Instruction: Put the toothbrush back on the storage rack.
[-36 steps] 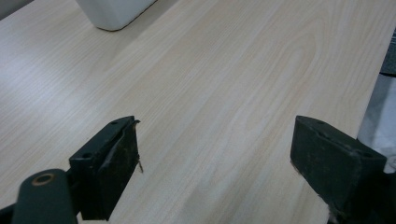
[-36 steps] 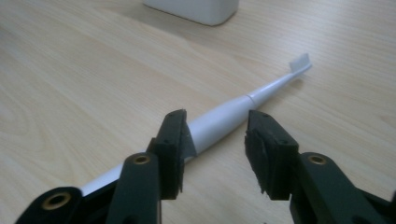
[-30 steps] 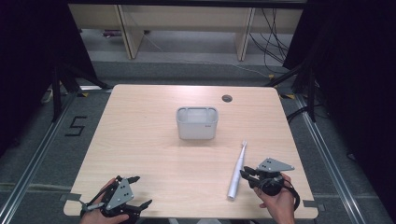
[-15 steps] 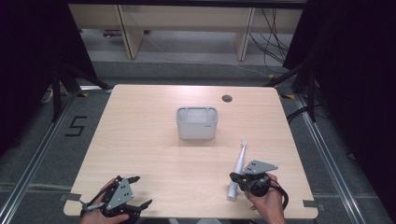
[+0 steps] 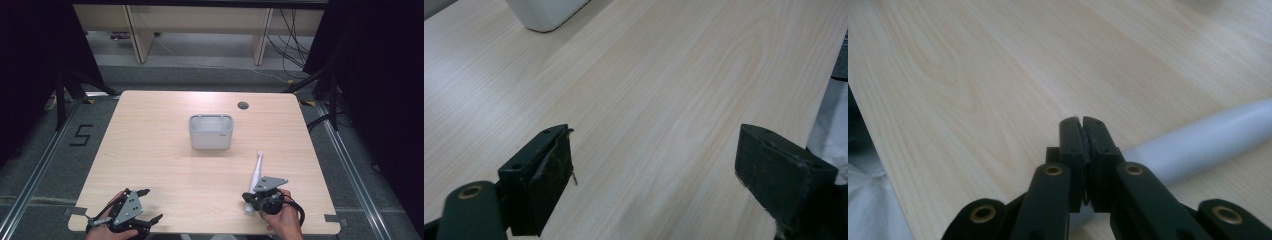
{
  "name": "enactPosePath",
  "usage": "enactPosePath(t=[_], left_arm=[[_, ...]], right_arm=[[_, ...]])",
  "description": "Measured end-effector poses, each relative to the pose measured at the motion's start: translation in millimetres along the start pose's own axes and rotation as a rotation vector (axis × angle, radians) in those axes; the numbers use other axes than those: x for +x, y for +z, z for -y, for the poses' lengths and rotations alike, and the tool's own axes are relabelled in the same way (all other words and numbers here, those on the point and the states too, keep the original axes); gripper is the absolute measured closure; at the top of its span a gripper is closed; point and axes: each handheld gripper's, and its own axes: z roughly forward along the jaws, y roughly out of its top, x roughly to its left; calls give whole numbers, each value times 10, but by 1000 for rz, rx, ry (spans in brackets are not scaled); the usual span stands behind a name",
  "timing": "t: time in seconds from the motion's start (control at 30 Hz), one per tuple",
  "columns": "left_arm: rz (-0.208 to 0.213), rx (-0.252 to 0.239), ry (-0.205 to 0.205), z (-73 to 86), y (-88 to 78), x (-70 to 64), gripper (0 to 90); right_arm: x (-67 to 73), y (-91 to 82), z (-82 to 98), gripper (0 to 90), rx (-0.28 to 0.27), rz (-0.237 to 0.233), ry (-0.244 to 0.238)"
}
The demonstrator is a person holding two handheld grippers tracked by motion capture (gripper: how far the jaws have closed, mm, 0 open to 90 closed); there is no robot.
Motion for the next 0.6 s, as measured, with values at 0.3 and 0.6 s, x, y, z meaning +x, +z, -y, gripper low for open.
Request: enactPosePath(t=[0.3,0.6], left_arm=[[1,1,1,1,-3,-1,148],[0,-3,2,1,-4,0,148]], right_arm=[[-23,-62,64,878,42,0,8],[-72,-105,109,875,54,26,34]])
